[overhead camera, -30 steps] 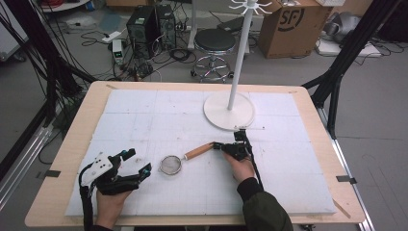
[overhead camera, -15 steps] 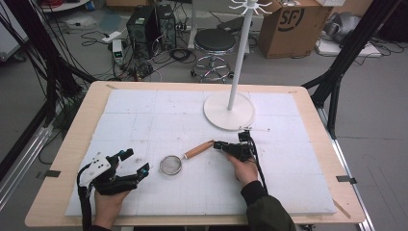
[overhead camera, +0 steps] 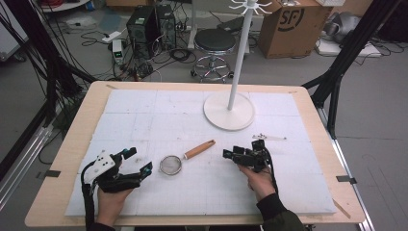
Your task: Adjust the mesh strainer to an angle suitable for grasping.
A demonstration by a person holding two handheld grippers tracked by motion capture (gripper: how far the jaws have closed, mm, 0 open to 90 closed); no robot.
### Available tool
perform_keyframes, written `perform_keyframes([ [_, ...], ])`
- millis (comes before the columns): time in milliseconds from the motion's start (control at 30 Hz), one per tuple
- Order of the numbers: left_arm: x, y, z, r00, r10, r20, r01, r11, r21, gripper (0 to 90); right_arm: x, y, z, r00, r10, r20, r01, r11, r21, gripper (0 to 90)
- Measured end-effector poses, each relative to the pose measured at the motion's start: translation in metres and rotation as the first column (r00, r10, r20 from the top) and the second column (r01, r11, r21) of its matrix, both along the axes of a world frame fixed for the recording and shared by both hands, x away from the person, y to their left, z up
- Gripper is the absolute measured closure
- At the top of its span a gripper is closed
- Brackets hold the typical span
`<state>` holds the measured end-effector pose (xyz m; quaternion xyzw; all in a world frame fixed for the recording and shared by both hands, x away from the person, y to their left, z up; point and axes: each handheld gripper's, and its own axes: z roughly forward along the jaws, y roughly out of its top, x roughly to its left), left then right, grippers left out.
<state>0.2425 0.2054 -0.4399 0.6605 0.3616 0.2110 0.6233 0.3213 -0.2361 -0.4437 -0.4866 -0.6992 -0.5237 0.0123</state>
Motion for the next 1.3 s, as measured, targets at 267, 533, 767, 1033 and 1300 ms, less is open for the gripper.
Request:
perform_keyframes([
  [267, 0.005, -0.002, -0.002, 0.9999, -0.006, -0.012, 0.006, 0.9999, 0.014, 16.5, -0.02, -0.032, 0.006, 0.9975, -0.015, 0.069, 0.017, 0.999, -0.029, 24.7],
  [533, 0.008, -0.005, -0.004, 0.9995, -0.019, -0.026, 0.019, 0.9996, 0.022, 16.5, -0.039, -0.062, 0.015, 0.9883, -0.034, 0.149, 0.032, 0.999, 0.019, 23.4],
  [767, 0.008, -0.007, -0.003, 0.9995, -0.025, -0.018, 0.025, 0.9994, 0.022, 16.5, -0.051, -0.074, 0.021, 0.9779, -0.063, 0.199, 0.054, 0.997, 0.053, 21.6],
  [1033, 0.009, -0.01, -0.003, 0.9993, -0.034, -0.017, 0.034, 0.9991, 0.024, 16.5, -0.059, -0.079, 0.022, 0.9731, -0.083, 0.215, 0.07, 0.995, 0.066, 21.6],
  [1300, 0.007, -0.013, 0.0, 0.9993, -0.035, -0.011, 0.035, 0.999, 0.028, 16.5, -0.063, -0.083, 0.021, 0.9715, -0.099, 0.216, 0.084, 0.993, 0.078, 21.6],
])
